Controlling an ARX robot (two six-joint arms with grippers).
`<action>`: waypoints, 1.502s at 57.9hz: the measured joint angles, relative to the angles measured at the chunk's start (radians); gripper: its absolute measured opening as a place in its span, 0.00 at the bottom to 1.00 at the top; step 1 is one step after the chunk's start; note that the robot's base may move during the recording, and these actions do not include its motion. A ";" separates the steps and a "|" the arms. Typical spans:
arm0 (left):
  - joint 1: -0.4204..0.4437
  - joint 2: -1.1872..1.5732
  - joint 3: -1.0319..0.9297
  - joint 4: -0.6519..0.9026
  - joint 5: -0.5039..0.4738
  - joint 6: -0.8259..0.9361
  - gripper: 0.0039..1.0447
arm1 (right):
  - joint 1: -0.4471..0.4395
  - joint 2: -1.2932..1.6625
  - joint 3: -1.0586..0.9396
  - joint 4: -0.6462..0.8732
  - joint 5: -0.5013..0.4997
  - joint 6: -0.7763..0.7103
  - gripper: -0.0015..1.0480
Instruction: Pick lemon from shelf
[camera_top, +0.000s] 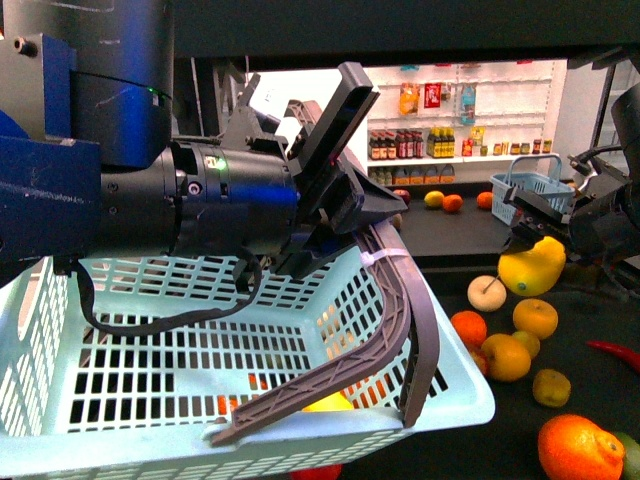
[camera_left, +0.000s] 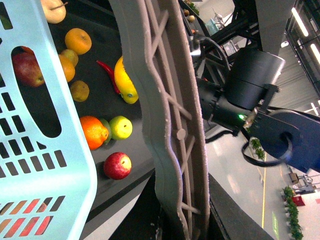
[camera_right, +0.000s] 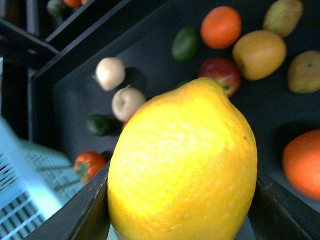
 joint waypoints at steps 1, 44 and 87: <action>0.000 0.000 0.000 0.000 0.000 0.000 0.10 | 0.005 -0.011 -0.009 0.000 -0.004 0.002 0.62; 0.000 0.000 0.000 0.000 -0.003 0.000 0.10 | 0.273 -0.141 -0.204 0.054 0.005 0.088 0.62; -0.001 0.004 0.000 -0.002 0.000 -0.008 0.10 | 0.109 -0.747 -0.684 0.404 0.219 -0.370 0.93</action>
